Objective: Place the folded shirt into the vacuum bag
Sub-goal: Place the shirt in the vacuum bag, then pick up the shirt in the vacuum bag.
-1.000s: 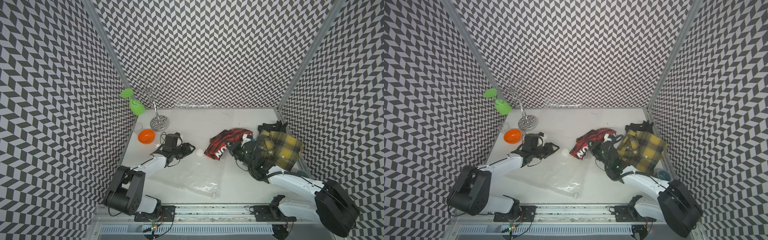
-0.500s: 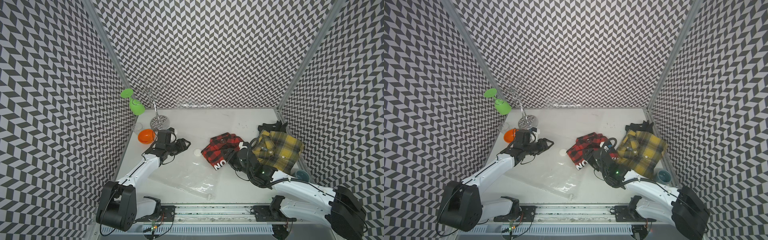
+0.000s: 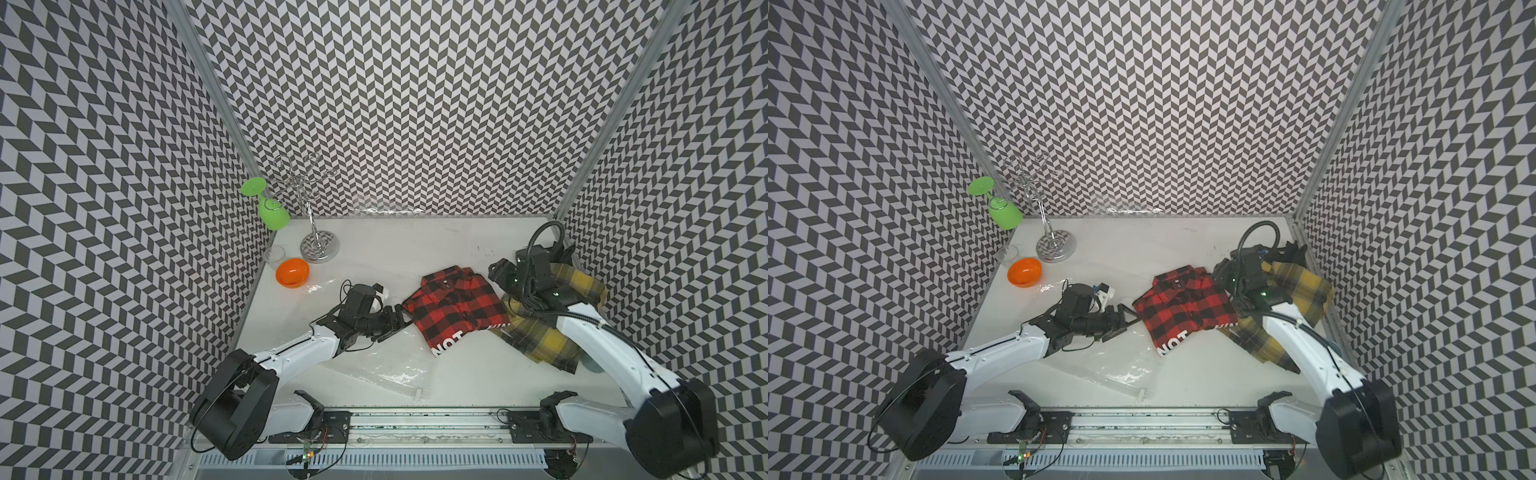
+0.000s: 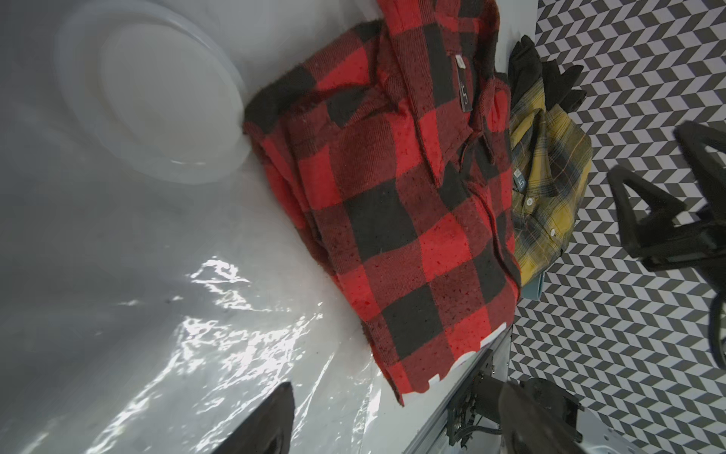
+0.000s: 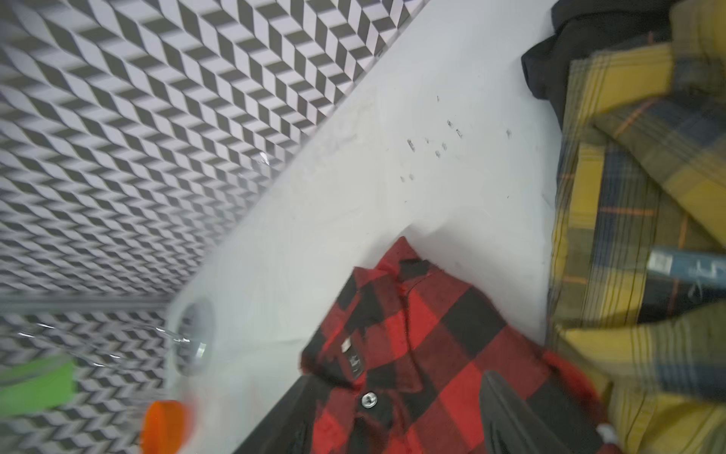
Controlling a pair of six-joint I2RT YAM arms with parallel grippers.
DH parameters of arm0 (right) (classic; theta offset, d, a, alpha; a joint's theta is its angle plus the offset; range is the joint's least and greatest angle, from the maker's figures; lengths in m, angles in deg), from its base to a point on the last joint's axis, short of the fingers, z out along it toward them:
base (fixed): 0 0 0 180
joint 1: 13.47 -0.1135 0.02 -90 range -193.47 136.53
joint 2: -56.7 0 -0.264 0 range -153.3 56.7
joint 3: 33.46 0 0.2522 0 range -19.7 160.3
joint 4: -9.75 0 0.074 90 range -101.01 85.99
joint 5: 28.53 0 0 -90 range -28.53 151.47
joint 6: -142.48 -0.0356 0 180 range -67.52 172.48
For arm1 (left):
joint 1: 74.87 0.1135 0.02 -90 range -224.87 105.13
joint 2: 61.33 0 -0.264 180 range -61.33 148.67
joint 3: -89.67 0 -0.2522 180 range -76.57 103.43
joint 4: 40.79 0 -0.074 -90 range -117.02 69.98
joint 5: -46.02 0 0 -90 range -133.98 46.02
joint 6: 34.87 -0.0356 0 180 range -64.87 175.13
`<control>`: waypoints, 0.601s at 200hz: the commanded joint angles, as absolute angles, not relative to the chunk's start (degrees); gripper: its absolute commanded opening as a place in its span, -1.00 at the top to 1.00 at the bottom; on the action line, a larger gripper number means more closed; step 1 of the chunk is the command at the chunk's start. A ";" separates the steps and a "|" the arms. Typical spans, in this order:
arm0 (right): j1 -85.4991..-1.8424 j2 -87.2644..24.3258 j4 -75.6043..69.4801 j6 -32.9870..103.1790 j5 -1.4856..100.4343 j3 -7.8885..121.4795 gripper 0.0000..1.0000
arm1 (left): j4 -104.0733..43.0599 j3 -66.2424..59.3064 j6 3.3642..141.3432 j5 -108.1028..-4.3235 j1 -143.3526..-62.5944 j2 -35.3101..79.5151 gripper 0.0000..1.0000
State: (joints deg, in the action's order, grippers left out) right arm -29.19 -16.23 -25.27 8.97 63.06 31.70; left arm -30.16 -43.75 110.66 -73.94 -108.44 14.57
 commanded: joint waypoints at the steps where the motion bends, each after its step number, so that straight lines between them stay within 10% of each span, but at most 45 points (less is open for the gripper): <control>1: -28.37 -21.74 -22.51 22.39 50.33 31.35 -0.40 | -36.76 -41.06 114.98 -70.74 -111.11 18.35 -0.60; 78: -25.90 -30.84 -15.74 21.28 46.03 27.51 -0.38 | -45.87 -39.34 119.92 -70.18 -117.34 32.39 -0.44; 120: -25.10 -31.19 -13.75 20.05 46.86 24.93 -0.38 | -43.02 -34.93 115.87 -68.86 -117.15 36.39 0.03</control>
State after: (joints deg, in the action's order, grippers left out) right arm -25.65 -30.72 -17.20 19.90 46.86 26.02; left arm -43.08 -38.53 118.94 -70.51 -117.22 35.49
